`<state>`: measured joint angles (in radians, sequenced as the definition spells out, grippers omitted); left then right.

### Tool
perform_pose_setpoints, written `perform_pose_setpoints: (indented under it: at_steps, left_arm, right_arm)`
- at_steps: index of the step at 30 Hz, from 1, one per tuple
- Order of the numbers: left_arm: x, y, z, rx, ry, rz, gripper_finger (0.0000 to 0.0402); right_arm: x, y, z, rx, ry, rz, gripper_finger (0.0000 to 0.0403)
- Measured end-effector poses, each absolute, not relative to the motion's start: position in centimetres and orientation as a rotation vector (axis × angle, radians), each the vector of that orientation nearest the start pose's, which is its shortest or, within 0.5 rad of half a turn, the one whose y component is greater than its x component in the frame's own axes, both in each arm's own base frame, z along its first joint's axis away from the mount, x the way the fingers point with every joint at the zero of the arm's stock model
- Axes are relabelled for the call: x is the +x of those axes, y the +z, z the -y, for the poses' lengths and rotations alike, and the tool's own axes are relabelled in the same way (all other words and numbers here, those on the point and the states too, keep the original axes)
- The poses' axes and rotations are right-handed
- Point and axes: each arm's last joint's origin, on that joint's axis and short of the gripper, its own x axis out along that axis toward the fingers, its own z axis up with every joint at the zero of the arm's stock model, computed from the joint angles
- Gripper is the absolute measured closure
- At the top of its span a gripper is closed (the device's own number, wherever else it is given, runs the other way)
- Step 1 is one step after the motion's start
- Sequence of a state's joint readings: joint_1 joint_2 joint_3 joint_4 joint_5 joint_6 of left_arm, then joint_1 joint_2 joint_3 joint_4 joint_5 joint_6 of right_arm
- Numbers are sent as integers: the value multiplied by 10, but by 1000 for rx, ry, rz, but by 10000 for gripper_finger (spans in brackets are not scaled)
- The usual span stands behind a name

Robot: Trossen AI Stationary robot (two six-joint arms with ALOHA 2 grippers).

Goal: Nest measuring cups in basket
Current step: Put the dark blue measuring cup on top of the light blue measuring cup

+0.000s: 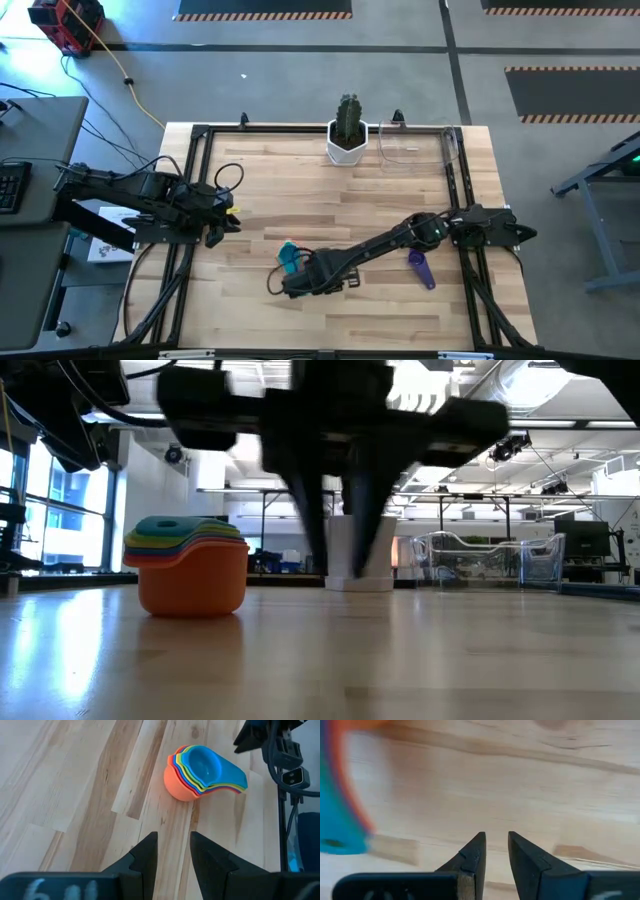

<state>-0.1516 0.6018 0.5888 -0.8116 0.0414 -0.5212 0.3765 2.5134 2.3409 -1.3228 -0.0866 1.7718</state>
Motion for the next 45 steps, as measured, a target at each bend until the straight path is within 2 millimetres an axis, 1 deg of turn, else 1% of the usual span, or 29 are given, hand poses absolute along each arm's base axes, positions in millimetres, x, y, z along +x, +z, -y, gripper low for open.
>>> perform_pose_setpoints:
  at_steps: [3, 9, 13, 19, 27, 30, 32, 34, 36, 39, 45]
  left_arm:
    - [112, 239, 18, -444, 37, -851, 298]
    - [112, 239, 18, -439, 48, -845, 298]
    - [113, 239, 18, -434, 62, -835, 298]
    - [114, 240, 18, -435, 59, -819, 298]
    - [114, 240, 18, -435, 58, -817, 298]
    - [114, 241, 18, -437, 59, -816, 298]
    - [115, 241, 18, -438, 56, -809, 298]
    - [116, 242, 18, -440, 52, -794, 298]
    - [117, 244, 18, -443, 46, -773, 298]
    - [119, 245, 18, -444, 40, -754, 298]
    - [121, 247, 18, -440, 52, -716, 298]
  right_arm:
    - [446, 182, -188, 1111, -1040, -1374, 329]
    - [428, 199, -191, 971, -1045, -1456, 329]
    - [423, 207, -189, 903, -997, -1490, 329]
    - [421, 219, -186, 807, -931, -1435, 329]
    - [415, 250, -177, 728, -872, -1317, 329]
    - [411, 264, -174, 689, -859, -1249, 329]
    - [406, 268, -172, 667, -852, -1245, 329]
    - [395, 268, -167, 660, -889, -1261, 329]
    - [378, 267, -163, 662, -941, -1285, 329]
    - [351, 271, -157, 701, -1033, -1280, 329]
    - [302, 282, -148, 741, -1091, -1272, 329]
